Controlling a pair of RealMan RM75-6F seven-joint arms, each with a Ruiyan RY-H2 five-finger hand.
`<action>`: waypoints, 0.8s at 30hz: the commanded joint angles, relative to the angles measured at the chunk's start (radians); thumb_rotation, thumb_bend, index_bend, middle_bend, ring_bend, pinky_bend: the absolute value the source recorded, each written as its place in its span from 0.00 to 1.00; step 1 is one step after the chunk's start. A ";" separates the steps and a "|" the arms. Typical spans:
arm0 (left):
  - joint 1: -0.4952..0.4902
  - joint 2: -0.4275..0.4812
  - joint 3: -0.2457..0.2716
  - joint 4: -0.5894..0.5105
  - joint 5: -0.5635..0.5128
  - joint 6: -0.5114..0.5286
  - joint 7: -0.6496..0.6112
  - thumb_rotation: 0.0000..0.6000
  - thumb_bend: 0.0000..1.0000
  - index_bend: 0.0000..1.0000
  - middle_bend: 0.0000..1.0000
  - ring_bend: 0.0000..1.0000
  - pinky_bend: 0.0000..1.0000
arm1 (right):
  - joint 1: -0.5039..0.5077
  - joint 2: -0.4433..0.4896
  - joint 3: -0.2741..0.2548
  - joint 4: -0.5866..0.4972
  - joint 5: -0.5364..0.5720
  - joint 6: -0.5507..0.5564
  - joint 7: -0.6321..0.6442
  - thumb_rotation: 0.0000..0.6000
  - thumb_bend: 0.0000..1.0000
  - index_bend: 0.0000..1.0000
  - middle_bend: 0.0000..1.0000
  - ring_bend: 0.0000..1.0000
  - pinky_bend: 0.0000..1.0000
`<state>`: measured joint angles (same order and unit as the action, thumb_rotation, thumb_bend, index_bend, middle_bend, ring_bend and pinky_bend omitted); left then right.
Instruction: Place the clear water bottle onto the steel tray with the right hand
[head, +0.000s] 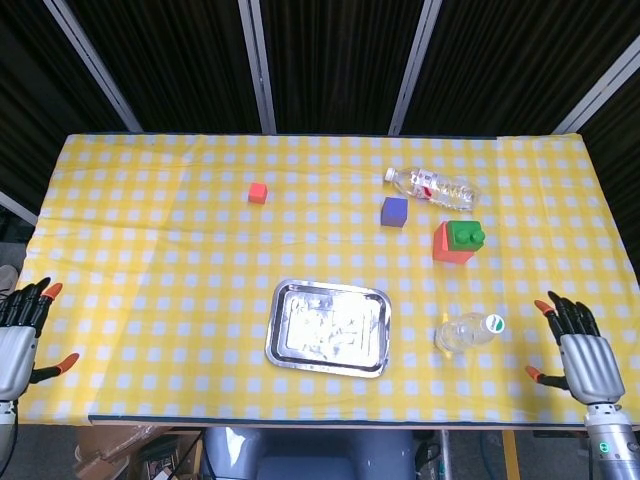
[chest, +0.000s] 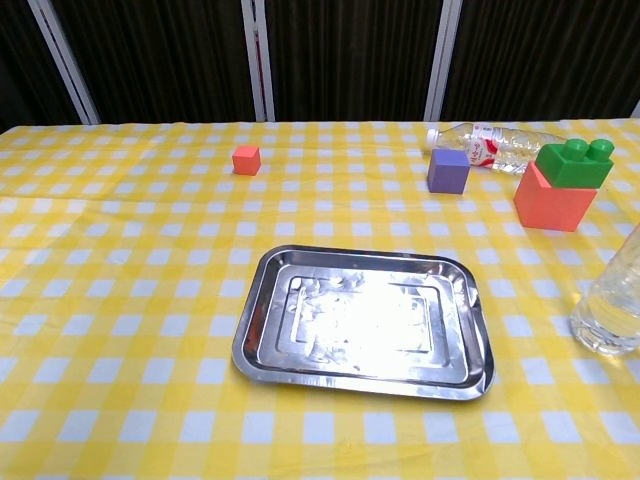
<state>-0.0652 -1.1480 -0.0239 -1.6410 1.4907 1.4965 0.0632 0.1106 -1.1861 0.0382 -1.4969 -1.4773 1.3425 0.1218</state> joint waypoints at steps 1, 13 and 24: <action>0.007 0.005 0.002 -0.007 0.004 0.012 0.006 1.00 0.15 0.05 0.00 0.00 0.00 | 0.064 -0.007 0.001 -0.023 0.009 -0.124 0.150 1.00 0.13 0.14 0.01 0.00 0.00; 0.002 0.004 0.009 -0.016 -0.013 -0.020 0.045 1.00 0.15 0.05 0.00 0.00 0.00 | 0.179 0.005 0.048 -0.101 0.129 -0.359 0.304 1.00 0.13 0.14 0.04 0.00 0.00; -0.002 0.003 0.009 -0.018 -0.024 -0.035 0.065 1.00 0.15 0.05 0.00 0.00 0.00 | 0.216 -0.058 0.078 -0.109 0.223 -0.409 0.306 1.00 0.13 0.24 0.18 0.00 0.00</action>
<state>-0.0667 -1.1447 -0.0145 -1.6595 1.4669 1.4619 0.1281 0.3251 -1.2387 0.1131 -1.6076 -1.2596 0.9328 0.4296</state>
